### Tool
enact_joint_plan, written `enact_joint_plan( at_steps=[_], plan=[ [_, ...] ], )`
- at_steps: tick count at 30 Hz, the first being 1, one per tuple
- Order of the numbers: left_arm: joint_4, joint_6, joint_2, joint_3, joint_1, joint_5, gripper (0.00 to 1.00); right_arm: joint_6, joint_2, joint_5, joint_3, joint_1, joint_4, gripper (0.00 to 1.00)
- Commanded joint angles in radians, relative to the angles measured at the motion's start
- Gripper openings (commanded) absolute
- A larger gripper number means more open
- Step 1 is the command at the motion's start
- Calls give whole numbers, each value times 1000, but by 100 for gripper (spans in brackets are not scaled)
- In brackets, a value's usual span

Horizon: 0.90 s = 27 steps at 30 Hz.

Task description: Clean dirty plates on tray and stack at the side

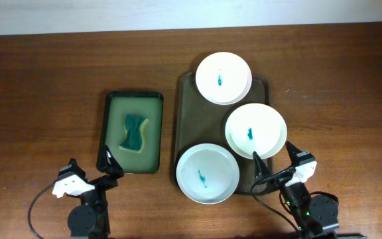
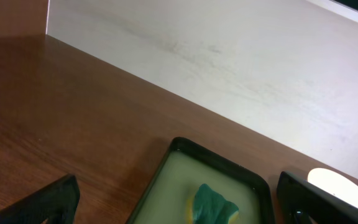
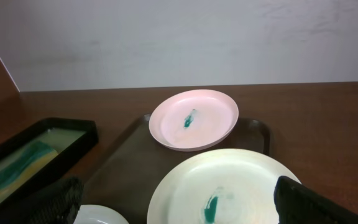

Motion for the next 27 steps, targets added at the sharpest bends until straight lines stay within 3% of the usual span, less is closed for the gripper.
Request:
enact_joint_plan(
  at_steps=[1,15,19,22,27],
  plan=[
    [1,2,-6,-6,-4,11,100,1,-6,12,-7,5,-4,98],
    [7,2,-6,-5,-4,14,99,5,-6,-27,-7,6,0,98],
    [121,2,-6,-5,-4,59,99,5,-6,-72,0,6,14,98],
    [182,2,-6,12,-4,83,99,4,-5,-86,56,6,8,98],
    [85,41,86,163,-4,129,99,-76,69,-68,270,5,-103,98]
  ],
)
